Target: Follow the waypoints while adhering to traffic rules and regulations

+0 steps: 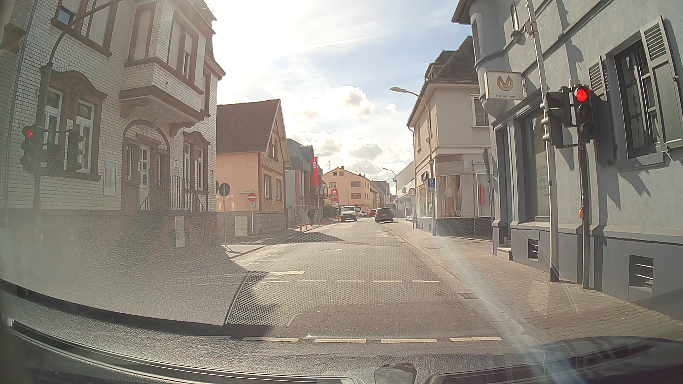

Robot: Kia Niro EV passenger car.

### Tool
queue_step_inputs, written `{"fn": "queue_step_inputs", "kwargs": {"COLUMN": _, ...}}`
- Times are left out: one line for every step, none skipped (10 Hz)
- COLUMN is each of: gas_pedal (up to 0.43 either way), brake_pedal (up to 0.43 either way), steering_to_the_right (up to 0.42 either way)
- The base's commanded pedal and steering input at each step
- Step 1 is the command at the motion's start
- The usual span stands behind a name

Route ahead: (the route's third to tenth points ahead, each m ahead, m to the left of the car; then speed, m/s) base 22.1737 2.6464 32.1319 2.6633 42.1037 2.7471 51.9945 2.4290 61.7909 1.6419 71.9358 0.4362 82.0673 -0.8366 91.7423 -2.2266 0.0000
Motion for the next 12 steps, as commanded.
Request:
{"fn": "queue_step_inputs", "kwargs": {"gas_pedal": 0.0, "brake_pedal": 0.329, "steering_to_the_right": 0.003}}
{"fn": "queue_step_inputs", "kwargs": {"gas_pedal": 0.0, "brake_pedal": 0.329, "steering_to_the_right": 0.003}}
{"fn": "queue_step_inputs", "kwargs": {"gas_pedal": 0.0, "brake_pedal": 0.329, "steering_to_the_right": 0.003}}
{"fn": "queue_step_inputs", "kwargs": {"gas_pedal": 0.0, "brake_pedal": 0.335, "steering_to_the_right": 0.003}}
{"fn": "queue_step_inputs", "kwargs": {"gas_pedal": 0.0, "brake_pedal": 0.335, "steering_to_the_right": 0.003}}
{"fn": "queue_step_inputs", "kwargs": {"gas_pedal": 0.0, "brake_pedal": 0.329, "steering_to_the_right": 0.003}}
{"fn": "queue_step_inputs", "kwargs": {"gas_pedal": 0.0, "brake_pedal": 0.335, "steering_to_the_right": 0.003}}
{"fn": "queue_step_inputs", "kwargs": {"gas_pedal": 0.0, "brake_pedal": 0.329, "steering_to_the_right": 0.003}}
{"fn": "queue_step_inputs", "kwargs": {"gas_pedal": 0.0, "brake_pedal": 0.329, "steering_to_the_right": 0.003}}
{"fn": "queue_step_inputs", "kwargs": {"gas_pedal": 0.0, "brake_pedal": 0.329, "steering_to_the_right": 0.003}}
{"fn": "queue_step_inputs", "kwargs": {"gas_pedal": 0.0, "brake_pedal": 0.329, "steering_to_the_right": 0.003}}
{"fn": "queue_step_inputs", "kwargs": {"gas_pedal": 0.0, "brake_pedal": 0.329, "steering_to_the_right": 0.003}}
